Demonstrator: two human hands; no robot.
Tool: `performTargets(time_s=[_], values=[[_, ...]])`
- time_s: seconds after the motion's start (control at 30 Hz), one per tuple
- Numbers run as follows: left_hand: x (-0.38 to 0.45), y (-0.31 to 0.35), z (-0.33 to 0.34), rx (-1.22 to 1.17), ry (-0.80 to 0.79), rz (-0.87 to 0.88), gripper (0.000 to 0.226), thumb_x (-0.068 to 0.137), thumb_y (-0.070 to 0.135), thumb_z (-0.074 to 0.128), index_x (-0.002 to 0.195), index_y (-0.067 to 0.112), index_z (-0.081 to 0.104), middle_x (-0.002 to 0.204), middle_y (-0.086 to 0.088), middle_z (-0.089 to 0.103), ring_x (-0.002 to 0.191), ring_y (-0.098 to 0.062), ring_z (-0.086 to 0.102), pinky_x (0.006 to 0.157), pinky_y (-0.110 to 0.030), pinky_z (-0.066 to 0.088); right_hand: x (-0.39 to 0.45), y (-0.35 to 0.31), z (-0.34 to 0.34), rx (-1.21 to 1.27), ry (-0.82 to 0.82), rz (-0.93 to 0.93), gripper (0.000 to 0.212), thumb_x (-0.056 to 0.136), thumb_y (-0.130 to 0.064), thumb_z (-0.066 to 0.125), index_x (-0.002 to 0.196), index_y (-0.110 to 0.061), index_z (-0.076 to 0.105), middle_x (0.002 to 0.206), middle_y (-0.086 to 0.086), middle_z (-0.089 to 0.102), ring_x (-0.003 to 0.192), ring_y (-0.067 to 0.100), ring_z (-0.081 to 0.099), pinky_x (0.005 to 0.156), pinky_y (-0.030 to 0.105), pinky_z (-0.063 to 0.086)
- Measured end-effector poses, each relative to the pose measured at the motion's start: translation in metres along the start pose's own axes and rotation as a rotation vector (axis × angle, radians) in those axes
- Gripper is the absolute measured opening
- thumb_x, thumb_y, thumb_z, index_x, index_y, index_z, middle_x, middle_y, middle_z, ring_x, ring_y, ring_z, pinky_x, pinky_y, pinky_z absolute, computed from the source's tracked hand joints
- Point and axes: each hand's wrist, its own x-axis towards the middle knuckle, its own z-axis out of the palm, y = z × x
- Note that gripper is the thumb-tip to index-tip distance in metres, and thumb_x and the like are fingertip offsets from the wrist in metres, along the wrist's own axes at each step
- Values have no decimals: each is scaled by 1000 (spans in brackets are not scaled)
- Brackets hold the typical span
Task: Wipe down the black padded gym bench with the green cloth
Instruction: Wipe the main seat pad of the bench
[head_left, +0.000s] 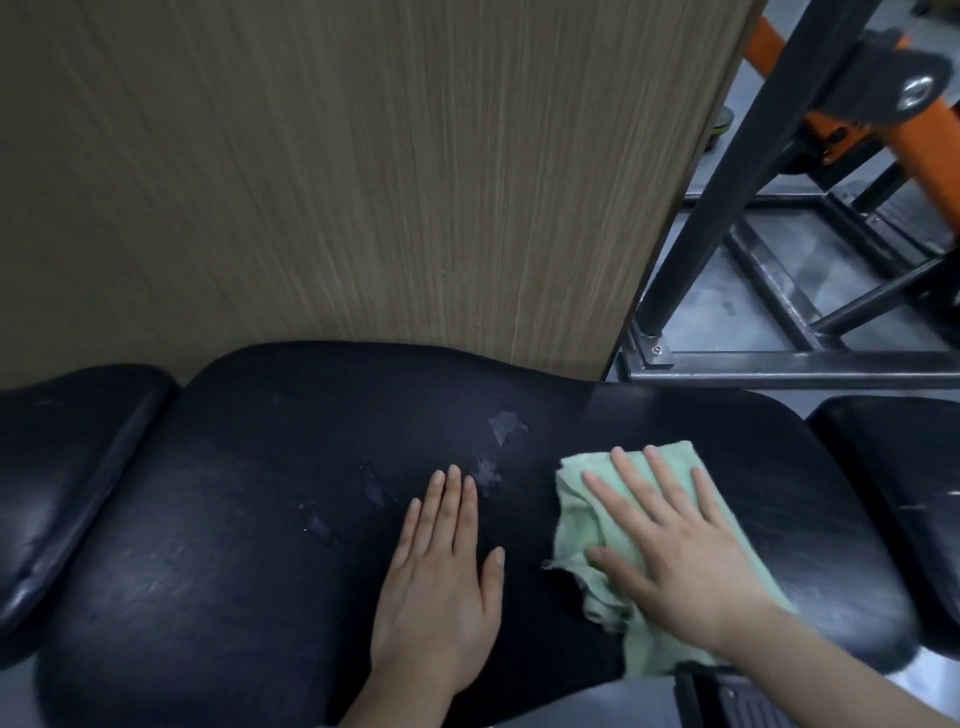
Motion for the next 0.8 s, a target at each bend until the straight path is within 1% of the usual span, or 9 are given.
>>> performTargets(time_s=[0.07, 0.13, 0.2, 0.27, 0.33, 0.43, 0.57, 0.7, 0.8], values=[[0, 0, 0, -9, 7, 1, 68, 101, 45, 6, 142, 3, 40, 153, -9, 33, 143, -19, 26, 109, -37, 20, -8, 32, -3, 31, 15, 67, 68, 87, -77, 4, 149, -50, 5, 160, -7, 13, 148, 20, 1, 115, 47, 5], [-1, 1, -1, -4, 0, -2, 66, 101, 45, 8, 143, 4, 39, 153, -10, 32, 142, -20, 27, 108, -37, 21, -5, 58, -5, 38, 21, 220, 76, 71, -84, -16, 142, -55, -18, 158, -14, -12, 145, 15, -20, 117, 45, -7], [-1, 1, -1, -6, -3, -3, 66, 101, 45, 8, 143, 4, 38, 153, -10, 31, 143, -20, 26, 108, -37, 21, 9, 64, -9, 15, -17, 336, 77, 65, -81, -24, 137, -54, -29, 156, -13, -24, 143, 16, -26, 117, 47, -9], [-1, 2, -1, -12, 1, 2, 66, 101, 44, 8, 144, 4, 37, 154, -10, 30, 143, -21, 25, 109, -37, 20, 26, 54, -13, 9, -30, 388, 72, 72, -78, -19, 138, -51, -29, 157, -8, -24, 144, 21, -23, 117, 51, -7], [-1, 2, -1, -17, -2, 4, 66, 101, 44, 9, 144, 3, 36, 154, -10, 30, 143, -21, 25, 109, -37, 20, 43, 38, -18, 29, -39, 383, 71, 78, -73, -10, 143, -47, -25, 158, -5, -23, 145, 25, -22, 116, 54, -7], [-1, 2, -2, -22, -5, -2, 66, 101, 44, 8, 143, 2, 38, 154, -11, 30, 143, -21, 25, 109, -38, 20, 67, 14, -23, 24, -13, 285, 70, 83, -70, -1, 146, -45, -20, 158, -5, -23, 144, 25, -24, 115, 55, -8], [-2, 2, -2, -23, 5, -3, 66, 101, 43, 8, 142, 1, 38, 153, -12, 32, 142, -22, 27, 109, -39, 21, 96, -14, -24, 37, 0, 164, 70, 83, -71, 0, 146, -47, -18, 158, -6, -22, 144, 24, -24, 115, 56, -11], [-1, 2, -2, -30, 17, 5, 63, 96, 41, 26, 141, 0, 40, 152, -12, 33, 142, -23, 28, 108, -39, 22, 117, -38, -28, 40, 13, 93, 70, 84, -71, 2, 147, -47, -17, 159, -5, -20, 145, 24, -23, 114, 57, -10], [0, 2, -1, -18, 12, -3, 64, 92, 41, 30, 141, 0, 42, 151, -12, 35, 141, -23, 30, 108, -39, 22, 129, -56, -29, 32, -1, 44, 69, 85, -70, 3, 147, -46, -17, 159, -4, -21, 144, 25, -24, 113, 58, -12]])
